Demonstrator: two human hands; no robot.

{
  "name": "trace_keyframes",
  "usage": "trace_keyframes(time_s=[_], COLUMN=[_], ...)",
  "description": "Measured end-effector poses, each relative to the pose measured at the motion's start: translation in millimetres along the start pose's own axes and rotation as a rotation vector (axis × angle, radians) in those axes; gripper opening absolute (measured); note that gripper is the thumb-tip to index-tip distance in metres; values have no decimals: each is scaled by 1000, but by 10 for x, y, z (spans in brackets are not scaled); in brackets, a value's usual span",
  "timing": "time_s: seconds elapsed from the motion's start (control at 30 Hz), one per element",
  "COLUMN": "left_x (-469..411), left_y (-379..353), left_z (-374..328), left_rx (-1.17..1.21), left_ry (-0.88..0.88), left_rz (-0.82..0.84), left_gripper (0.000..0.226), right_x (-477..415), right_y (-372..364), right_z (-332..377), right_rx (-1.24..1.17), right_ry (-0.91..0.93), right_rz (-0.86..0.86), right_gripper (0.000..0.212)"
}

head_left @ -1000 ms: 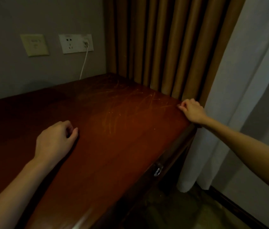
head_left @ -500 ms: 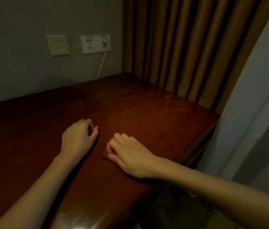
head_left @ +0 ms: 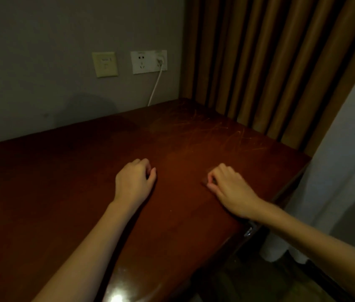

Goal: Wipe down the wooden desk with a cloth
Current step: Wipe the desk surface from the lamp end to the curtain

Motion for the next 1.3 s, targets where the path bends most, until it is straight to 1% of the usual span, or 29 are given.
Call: trace_keyframes(time_s=[0.13, 0.2, 0.27, 0.33, 0.43, 0.47, 0.53, 0.63, 0.73, 0.83, 0.93, 1.03, 1.1, 1.2, 1.3], left_x=[1, 12, 5, 14, 44, 44, 34, 32, 19, 1, 1, -14, -43, -149, -322], left_y=[20, 60, 117, 142, 98, 82, 62, 43, 41, 23, 7, -7, -21, -79, -237], left_z=[5, 37, 91, 103, 47, 39, 45, 39, 9, 19, 46, 49, 42, -26, -224], left_rx=[18, 78, 190, 236, 132, 91, 51, 13, -14, -41, -69, -77, -90, -88, -58], left_ry=[24, 70, 171, 216, 128, 101, 78, 60, 54, 64, 75, 94, 107, 114, 106], left_rz=[-12, -47, -99, -110, -55, -44, -42, -42, -46, -44, -44, -36, -31, -11, 6], left_gripper=[20, 21, 21, 19, 20, 19, 18, 17, 18, 20, 20, 21, 22, 22, 20], right_x=[26, -144, -418, -708, -907, -867, -643, -209, -33, -230, -612, -1013, -1208, -1324, -1159], right_y=[113, 100, 25, -79, -131, -130, -101, -56, -17, -14, -71, -153, -214, -259, -260], right_z=[990, 1246, 1186, 870, 157, -51, -298, -226, 151, 451, 568, 446, 188, -493, -1259], right_rx=[-84, -97, -86, -71, -78, -71, -53, -8, -55, -96, -116, -145, -128, -82, -37], right_ry=[272, 331, 284, 155, -89, -140, -173, -98, 58, 195, 227, 173, 104, -89, -289], right_rz=[-39, -42, -28, -3, 13, 3, -20, -57, -87, -84, -71, -44, -31, -46, -24], right_gripper=[13, 17, 20, 22, 22, 22, 22, 14, 7, 13, 17, 21, 22, 22, 24])
Point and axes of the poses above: each hand's wrist, its own x-axis away from the middle knuckle, its own y-axis out of the back of the hand, z = x × y, the point moved 3 cm from there along -x, towards the middle knuckle, and after that the axes turned 15 degrees about x, right-handed, at the moved point
